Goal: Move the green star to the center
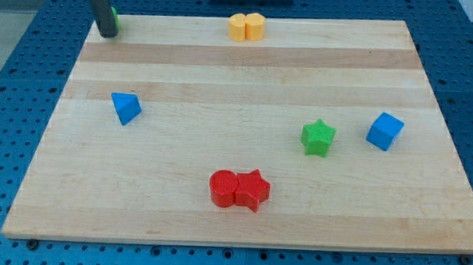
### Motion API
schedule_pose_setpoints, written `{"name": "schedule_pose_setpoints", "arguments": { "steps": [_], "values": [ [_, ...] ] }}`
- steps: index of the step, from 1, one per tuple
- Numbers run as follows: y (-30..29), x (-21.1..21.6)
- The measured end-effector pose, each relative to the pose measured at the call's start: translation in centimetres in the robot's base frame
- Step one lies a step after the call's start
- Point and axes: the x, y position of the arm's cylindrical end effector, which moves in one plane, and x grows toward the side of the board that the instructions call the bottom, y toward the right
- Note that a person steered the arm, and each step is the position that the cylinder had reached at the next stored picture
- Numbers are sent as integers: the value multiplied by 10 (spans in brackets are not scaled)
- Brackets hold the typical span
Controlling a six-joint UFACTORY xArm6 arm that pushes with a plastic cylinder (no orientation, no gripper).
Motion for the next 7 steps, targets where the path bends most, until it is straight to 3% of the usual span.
{"name": "schedule_pose_setpoints", "arguments": {
  "steps": [1,3,4,6,7],
  "values": [
    [34,54],
    [192,152],
    [265,180],
    [325,147],
    [364,181]
  ]
}}
